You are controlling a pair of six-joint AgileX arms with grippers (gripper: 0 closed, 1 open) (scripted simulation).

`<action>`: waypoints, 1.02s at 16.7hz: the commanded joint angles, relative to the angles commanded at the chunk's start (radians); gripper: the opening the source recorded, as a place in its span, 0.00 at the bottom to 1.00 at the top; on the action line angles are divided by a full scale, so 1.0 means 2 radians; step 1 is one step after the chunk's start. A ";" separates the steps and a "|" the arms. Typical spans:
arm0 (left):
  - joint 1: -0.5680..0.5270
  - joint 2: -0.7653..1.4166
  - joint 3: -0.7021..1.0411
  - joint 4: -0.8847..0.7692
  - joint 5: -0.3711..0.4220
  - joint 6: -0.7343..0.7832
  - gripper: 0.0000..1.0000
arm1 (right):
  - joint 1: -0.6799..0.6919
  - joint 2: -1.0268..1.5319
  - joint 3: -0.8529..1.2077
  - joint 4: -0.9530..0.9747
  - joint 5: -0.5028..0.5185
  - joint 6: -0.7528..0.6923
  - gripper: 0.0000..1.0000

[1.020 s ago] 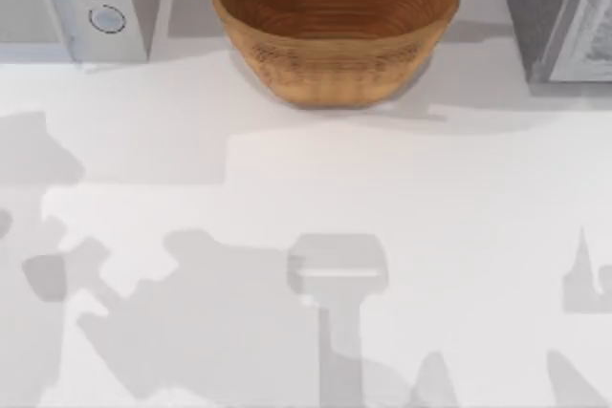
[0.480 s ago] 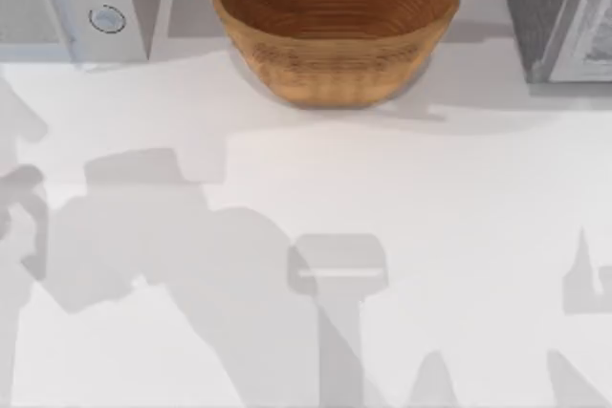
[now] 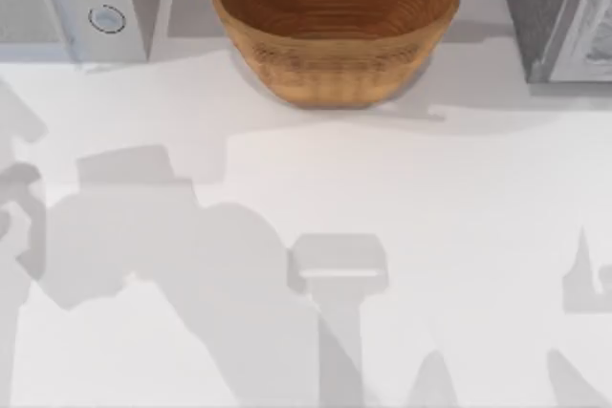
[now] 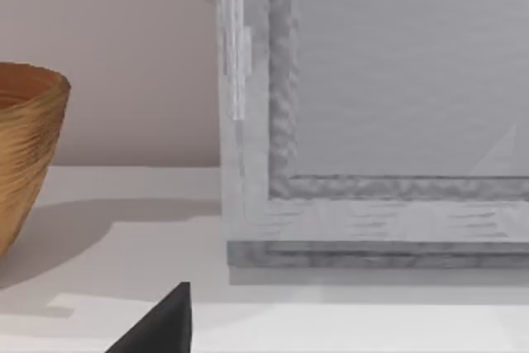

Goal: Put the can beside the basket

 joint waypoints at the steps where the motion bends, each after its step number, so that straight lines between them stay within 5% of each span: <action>1: 0.001 0.002 -0.009 0.011 0.000 0.000 1.00 | 0.000 0.000 0.000 0.000 0.000 0.000 1.00; 11: 0.002 0.023 -0.077 0.100 0.000 0.002 1.00 | 0.000 0.000 0.000 0.000 0.000 0.000 1.00; 17: 0.002 0.023 -0.077 0.100 0.000 0.002 0.55 | 0.000 0.000 0.000 0.000 0.000 0.000 1.00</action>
